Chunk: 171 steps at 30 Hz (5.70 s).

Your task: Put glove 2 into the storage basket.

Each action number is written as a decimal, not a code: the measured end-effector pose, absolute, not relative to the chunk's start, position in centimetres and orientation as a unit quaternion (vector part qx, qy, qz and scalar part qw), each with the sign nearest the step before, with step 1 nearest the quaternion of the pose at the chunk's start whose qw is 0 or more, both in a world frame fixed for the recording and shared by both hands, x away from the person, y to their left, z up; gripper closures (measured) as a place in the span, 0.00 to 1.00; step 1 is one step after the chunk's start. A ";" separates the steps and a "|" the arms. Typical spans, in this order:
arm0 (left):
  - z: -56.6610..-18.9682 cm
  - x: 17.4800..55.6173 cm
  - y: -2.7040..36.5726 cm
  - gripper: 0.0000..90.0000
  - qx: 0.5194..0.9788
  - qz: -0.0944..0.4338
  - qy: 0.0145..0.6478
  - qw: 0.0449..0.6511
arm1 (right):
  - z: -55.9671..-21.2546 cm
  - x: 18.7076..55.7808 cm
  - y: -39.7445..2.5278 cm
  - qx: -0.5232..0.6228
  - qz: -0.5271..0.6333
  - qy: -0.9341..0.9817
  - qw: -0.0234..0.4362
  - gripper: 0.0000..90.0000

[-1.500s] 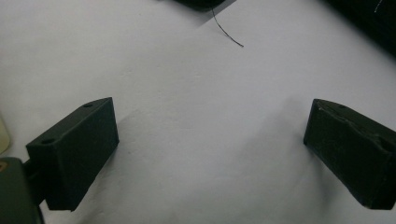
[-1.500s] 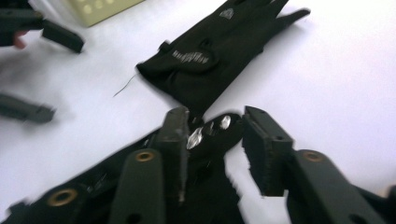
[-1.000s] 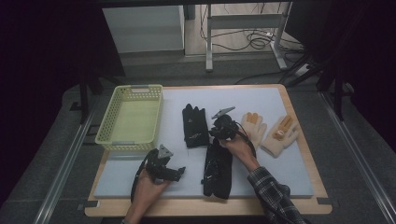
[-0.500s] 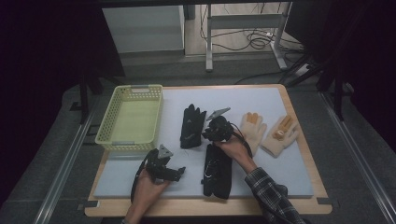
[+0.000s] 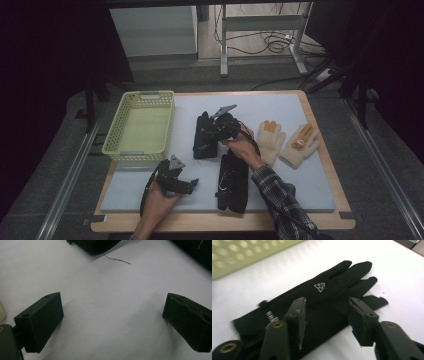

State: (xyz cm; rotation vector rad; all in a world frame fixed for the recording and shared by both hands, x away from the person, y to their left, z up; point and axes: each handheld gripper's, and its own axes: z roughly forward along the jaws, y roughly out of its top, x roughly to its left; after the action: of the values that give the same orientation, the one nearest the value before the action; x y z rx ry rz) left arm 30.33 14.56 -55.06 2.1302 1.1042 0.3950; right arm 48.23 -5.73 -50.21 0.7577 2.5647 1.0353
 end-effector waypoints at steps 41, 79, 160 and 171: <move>-55.1 30.3 14.6 0.04 0.822 0.152 0.425 0.346 | -47.1 47.0 -7.9 0.310 0.391 0.864 0.071 0.98; -55.1 30.3 14.5 0.04 0.821 0.152 0.427 0.348 | -43.9 33.0 -15.0 0.319 0.438 0.840 0.017 0.98; -55.3 30.4 18.3 0.01 0.812 0.158 0.447 0.340 | -51.5 31.9 -15.9 0.280 0.385 0.871 0.122 0.56; -55.3 30.4 18.3 0.01 0.812 0.158 0.447 0.340 | -52.0 32.2 -20.3 0.320 0.371 0.860 0.146 0.43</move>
State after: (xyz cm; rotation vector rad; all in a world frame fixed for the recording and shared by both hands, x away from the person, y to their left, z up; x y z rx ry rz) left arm 30.42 18.32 -55.29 2.1144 1.1642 0.4100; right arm 32.19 -20.31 -52.00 0.9211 2.4745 1.0670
